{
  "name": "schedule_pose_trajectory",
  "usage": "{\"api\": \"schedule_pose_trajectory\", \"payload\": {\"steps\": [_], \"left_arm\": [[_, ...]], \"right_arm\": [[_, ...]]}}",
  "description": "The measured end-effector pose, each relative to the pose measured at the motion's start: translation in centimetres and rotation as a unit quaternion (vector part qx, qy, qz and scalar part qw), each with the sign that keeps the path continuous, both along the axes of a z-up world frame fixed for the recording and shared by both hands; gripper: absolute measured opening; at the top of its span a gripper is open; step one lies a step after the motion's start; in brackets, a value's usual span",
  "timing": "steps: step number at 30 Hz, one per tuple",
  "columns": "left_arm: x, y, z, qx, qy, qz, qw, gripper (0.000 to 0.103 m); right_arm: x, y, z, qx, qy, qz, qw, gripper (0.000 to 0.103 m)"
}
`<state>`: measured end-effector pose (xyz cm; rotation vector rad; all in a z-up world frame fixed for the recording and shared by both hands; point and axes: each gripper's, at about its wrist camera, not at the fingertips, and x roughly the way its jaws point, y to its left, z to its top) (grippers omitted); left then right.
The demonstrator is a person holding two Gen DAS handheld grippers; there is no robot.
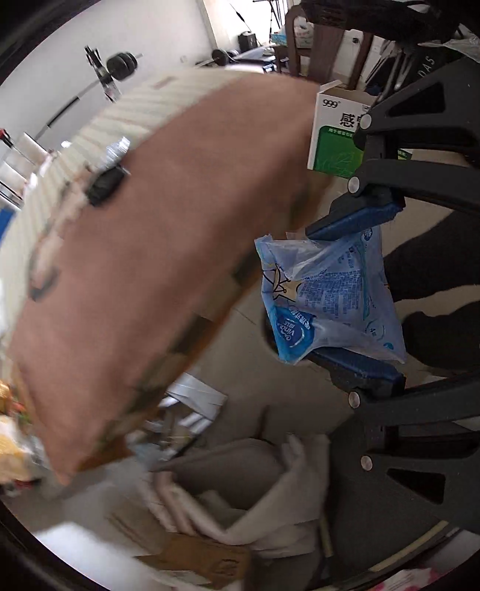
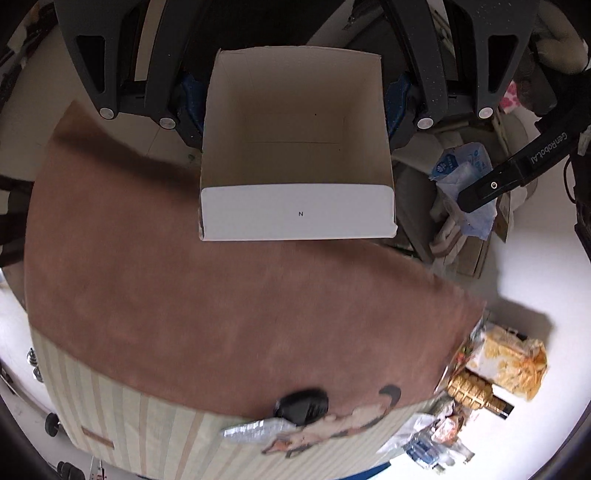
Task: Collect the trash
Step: 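Carry the medicine bag and box over the white bin and open both tools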
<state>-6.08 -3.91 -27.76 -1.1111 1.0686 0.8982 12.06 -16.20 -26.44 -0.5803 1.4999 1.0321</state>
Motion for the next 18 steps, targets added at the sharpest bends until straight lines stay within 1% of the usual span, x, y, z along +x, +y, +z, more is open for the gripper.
{"api": "schedule_pose_trajectory", "payload": {"steps": [3,5,7,9,10,11,12,14,15,16,17,18], "left_arm": [[-1.8,-1.4,-5.6,-0.039,0.001,0.016,0.9991,0.055],[-2.5,-1.6,-10.2,-0.056,0.002,0.027,0.9981,0.055],[-2.9,-1.5,-15.1,-0.074,0.011,0.037,0.9965,0.055],[-3.0,-0.9,-20.5,-0.096,-0.002,0.046,0.9943,0.055],[-2.9,-0.6,-22.8,-0.1,-0.002,0.048,0.9938,0.055],[-2.7,-0.2,-25.3,-0.106,-0.006,0.049,0.9931,0.055],[-2.4,0.2,-27.6,-0.115,-0.009,0.047,0.9922,0.055],[-2.1,0.9,-31.9,-0.129,-0.017,0.049,0.9903,0.056],[-1.8,1.1,-33.7,-0.135,-0.019,0.048,0.9895,0.059],[-1.5,1.4,-35.5,-0.141,-0.015,0.046,0.9887,0.07],[-1.4,1.4,-36.8,-0.142,-0.016,0.047,0.9887,0.076],[-1.4,1.6,-37.8,-0.14,-0.017,0.048,0.9889,0.091]], "right_arm": [[-3.1,-2.9,-5.9,-0.035,0.017,0.007,0.999,0.077],[-4.4,-4.2,-10.7,-0.056,0.024,0.004,0.998,0.077],[-5.0,-5.0,-15.6,-0.065,0.033,-0.004,0.997,0.077],[-5.2,-5.2,-21.3,-0.073,0.027,-0.01,0.997,0.077],[-5.2,-5.1,-23.4,-0.073,0.027,-0.012,0.997,0.077],[-5.2,-5.0,-26.5,-0.075,0.023,-0.015,0.997,0.077],[-5.0,-4.7,-28.5,-0.076,0.022,-0.015,0.997,0.077],[-4.7,-4.3,-33.6,-0.079,0.025,-0.018,0.996,0.077],[-4.5,-3.7,-35.2,-0.08,0.023,-0.016,0.996,0.077],[-4.5,-3.3,-37.0,-0.08,0.017,-0.014,0.997,0.077],[-4.5,-3.1,-39.0,-0.079,0.016,-0.013,0.997,0.077],[-4.2,-2.7,-40.1,-0.077,0.017,-0.014,0.997,0.077]]}}
